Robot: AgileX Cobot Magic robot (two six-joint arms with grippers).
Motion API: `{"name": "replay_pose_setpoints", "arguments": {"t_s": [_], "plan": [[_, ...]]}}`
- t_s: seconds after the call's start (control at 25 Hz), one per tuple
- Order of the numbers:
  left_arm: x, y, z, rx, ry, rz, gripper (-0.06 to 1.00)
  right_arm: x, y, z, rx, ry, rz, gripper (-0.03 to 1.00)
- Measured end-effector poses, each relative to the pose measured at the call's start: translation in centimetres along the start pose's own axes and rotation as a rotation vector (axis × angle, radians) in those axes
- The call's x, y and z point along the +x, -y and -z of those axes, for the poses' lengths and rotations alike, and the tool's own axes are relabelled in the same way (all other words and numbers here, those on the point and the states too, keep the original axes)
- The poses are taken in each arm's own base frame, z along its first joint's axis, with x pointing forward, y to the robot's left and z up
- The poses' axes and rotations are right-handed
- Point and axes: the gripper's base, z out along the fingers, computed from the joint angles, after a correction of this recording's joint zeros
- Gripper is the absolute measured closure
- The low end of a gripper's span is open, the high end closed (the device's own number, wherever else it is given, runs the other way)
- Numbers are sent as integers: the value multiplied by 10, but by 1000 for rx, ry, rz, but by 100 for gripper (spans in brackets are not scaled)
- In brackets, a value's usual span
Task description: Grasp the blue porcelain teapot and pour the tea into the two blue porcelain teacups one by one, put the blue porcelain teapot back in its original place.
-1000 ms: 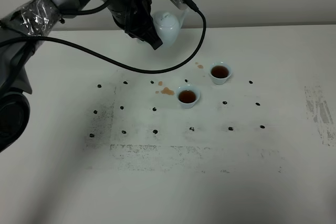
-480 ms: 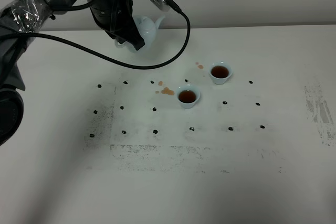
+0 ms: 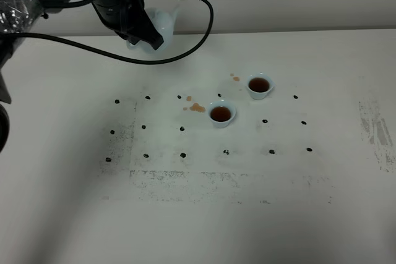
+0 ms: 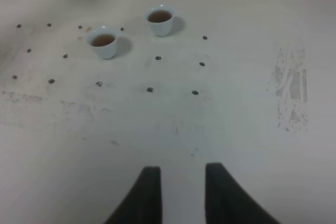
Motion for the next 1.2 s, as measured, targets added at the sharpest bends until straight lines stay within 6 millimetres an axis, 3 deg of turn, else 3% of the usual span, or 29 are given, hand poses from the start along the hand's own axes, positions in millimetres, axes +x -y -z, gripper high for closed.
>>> {"name": "replay_pose_setpoints", "arguments": {"t_s": [0.08,0.32,0.56,1.2], "plan": [[10,2,1,-17,38,4,85,0,0,0,0,0,0,73],[54,22,-24,-30,73,104,85,0,0,0,0,0,0,73],[88,9,-42,-82,-30,268,85,0,0,0,0,0,0,73],[94,3,-42,-100,-43,347,85,0,0,0,0,0,0,73]]}}
